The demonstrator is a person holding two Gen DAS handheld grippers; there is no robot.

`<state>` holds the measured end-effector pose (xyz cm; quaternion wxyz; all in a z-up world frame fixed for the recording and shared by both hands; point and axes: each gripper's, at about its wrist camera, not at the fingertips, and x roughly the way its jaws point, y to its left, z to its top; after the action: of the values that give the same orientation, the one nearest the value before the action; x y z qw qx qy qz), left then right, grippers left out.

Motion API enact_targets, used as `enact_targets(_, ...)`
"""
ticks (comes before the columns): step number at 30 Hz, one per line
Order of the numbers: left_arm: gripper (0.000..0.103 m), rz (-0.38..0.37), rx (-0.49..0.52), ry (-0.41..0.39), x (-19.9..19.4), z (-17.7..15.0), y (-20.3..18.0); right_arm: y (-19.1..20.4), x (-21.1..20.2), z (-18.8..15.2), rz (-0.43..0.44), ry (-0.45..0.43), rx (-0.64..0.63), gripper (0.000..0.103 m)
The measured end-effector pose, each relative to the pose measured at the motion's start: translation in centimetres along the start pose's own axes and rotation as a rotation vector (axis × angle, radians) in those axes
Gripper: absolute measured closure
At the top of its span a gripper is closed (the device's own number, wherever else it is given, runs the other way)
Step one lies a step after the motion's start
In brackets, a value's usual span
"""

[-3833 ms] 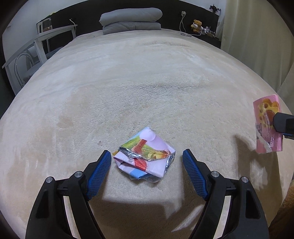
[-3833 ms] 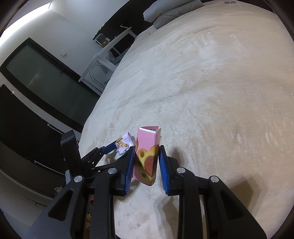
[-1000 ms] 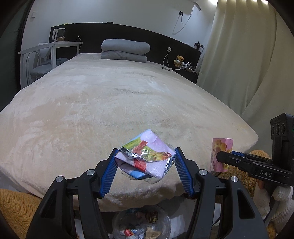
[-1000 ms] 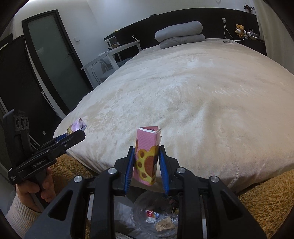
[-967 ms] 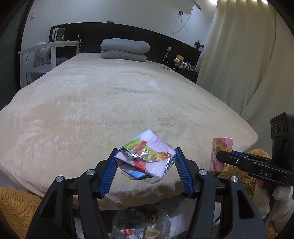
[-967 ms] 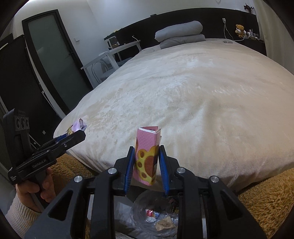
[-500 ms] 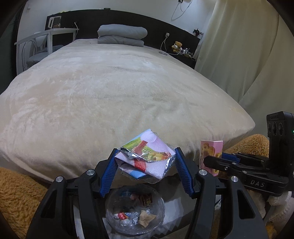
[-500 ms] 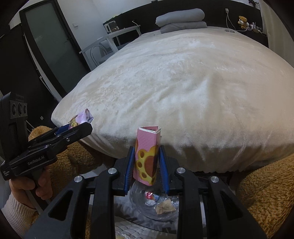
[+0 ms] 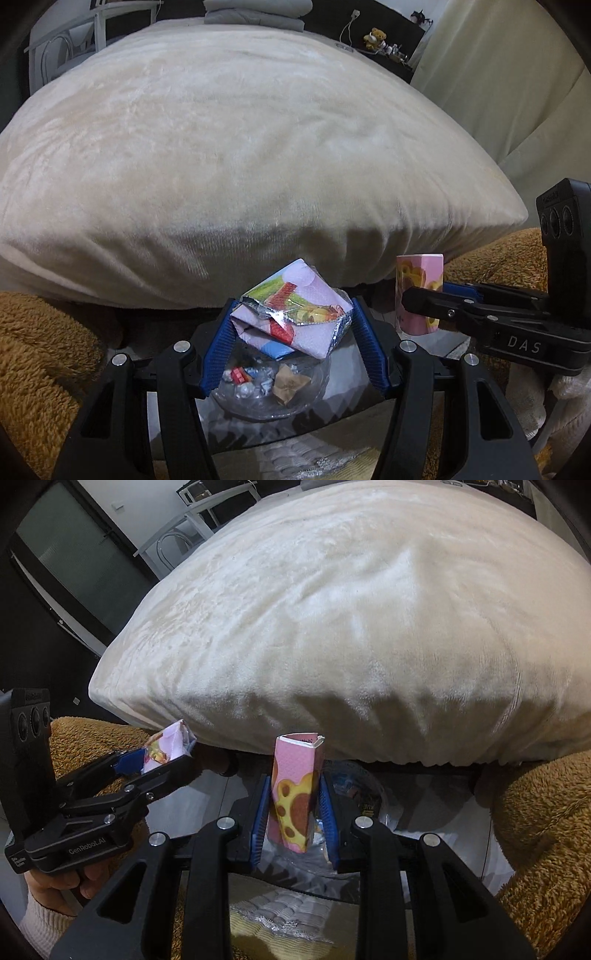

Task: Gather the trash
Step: 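Carry the pink carton and snack wrapper down over the clear bin with both tools, then open both tools to drop the carton and wrapper into the bin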

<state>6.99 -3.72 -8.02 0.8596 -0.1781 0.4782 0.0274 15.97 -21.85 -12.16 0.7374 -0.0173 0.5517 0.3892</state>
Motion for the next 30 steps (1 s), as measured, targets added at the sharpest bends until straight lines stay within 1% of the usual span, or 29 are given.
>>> enact_targets(6,0.043,0.002,0.005,0.118,2.6,-0.9,0.2,-1.0,1.9,0.0,0.025,0.085,0.053,0.075)
enact_targets(11,0.043,0.021,0.004,0.194,4.4,-1.5,0.6,-1.3,3.5,-0.1,0.013,0.144,0.063,0.075)
enact_targets(14,0.043,0.022,-0.005,0.236,5.3,-1.8,0.9,-1.4,4.5,-0.1,-0.023,0.182,0.070,0.075)
enact_targets(23,0.043,0.014,0.001,0.324,7.3,-2.3,1.0,-2.2,6.7,-0.4,-0.018,0.281,0.110,0.075)
enact_targets(25,0.043,-0.006,-0.016,0.338,7.3,-2.1,1.4,-2.2,6.9,-0.5,-0.024,0.290,0.111,0.075)
enact_targets(30,0.043,-0.002,-0.022,0.363,7.7,-2.3,1.8,-2.4,7.2,-0.5,-0.025,0.307,0.122,0.074)
